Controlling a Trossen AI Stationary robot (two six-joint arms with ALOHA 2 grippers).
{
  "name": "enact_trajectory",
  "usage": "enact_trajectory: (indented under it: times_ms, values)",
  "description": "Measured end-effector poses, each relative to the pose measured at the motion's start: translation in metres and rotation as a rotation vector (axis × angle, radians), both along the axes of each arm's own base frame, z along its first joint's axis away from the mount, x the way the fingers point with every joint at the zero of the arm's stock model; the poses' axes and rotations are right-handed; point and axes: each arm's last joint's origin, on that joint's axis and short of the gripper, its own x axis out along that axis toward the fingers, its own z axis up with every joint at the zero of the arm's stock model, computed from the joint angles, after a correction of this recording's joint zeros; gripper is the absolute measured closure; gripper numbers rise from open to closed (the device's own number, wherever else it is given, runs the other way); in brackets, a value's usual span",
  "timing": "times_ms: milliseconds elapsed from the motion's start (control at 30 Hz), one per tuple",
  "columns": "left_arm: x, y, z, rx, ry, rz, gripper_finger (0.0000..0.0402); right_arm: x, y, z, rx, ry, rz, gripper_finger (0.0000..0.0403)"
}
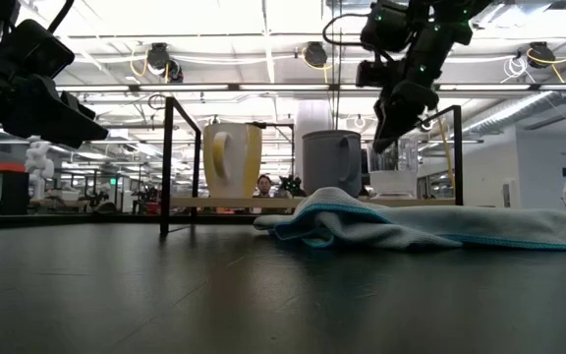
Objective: Stack small to large cups/mugs on shelf
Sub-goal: Return to Home Position
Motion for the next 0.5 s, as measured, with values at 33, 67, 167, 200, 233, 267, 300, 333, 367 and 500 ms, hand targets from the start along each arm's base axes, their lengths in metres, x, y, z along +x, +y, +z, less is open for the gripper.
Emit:
enact_trajectory:
  times_ms: [33,67,167,200,233,267,300,333,367,500]
  values:
    - [0.000,0.000,0.000,0.000,0.000,0.000,0.0376,0.001,0.000,0.003,-0.003,-0.006,0.003,0.0296]
    - [0.000,0.000,0.000,-0.001,0.000,0.000,0.0376,0.003,0.001,0.006,-0.006,-0.016,0.007,0.0296]
    - [0.000,0.000,0.000,-0.005,0.001,-0.009,0.0376,0.006,0.003,0.017,-0.009,-0.034,0.011,0.0295]
    - [0.000,0.000,0.000,-0.008,0.001,-0.008,0.0376,0.007,0.004,0.021,-0.010,-0.038,0.014,0.0295]
    - [0.000,0.000,0.000,-0.015,0.001,-0.006,0.0376,0.008,0.005,0.026,-0.013,-0.038,0.018,0.0295]
    - [0.000,0.000,0.000,-0.016,0.001,-0.006,0.0376,0.008,0.006,0.030,-0.016,-0.035,0.020,0.0295]
    - [0.000,0.000,0.000,-0.015,0.001,-0.005,0.0376,0.009,0.007,0.034,-0.024,-0.034,0.014,0.0295]
    - [0.000,0.000,0.000,-0.013,0.000,-0.006,0.0376,0.010,0.008,0.038,-0.034,-0.037,0.007,0.0296]
    - [0.000,0.000,0.001,-0.006,-0.005,-0.009,0.0376,0.010,0.009,0.043,-0.044,-0.043,0.002,0.0297]
    - [0.001,-0.001,0.003,0.035,-0.034,-0.025,0.0376,0.001,0.015,0.065,-0.056,-0.115,-0.014,0.0309]
